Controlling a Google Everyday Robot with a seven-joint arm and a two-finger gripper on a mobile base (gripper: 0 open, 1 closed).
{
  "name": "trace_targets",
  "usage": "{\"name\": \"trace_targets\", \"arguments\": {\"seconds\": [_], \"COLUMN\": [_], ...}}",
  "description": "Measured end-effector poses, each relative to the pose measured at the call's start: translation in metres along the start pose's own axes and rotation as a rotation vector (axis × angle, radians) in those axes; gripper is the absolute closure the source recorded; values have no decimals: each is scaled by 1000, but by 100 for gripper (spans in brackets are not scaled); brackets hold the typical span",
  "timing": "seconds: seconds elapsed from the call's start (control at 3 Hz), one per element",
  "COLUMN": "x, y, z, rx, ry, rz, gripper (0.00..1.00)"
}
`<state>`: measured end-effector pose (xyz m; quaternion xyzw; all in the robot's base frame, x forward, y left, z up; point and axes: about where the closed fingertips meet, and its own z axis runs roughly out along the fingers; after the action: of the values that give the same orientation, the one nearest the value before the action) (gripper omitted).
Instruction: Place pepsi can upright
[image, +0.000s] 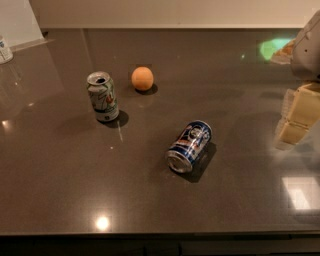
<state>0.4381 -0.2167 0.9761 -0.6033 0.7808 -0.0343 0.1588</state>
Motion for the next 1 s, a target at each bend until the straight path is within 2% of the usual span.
{"name": "trace_targets", "arguments": {"seconds": [0.33,0.67,1.0], "x": [-1,-20,-42], "y": [0,3,5], "z": [0,5,20], "rx": [2,-17,-47], "ry": [-1,-23,-58], "rz": [-1,-75,-192], "gripper": [0,0,0]}}
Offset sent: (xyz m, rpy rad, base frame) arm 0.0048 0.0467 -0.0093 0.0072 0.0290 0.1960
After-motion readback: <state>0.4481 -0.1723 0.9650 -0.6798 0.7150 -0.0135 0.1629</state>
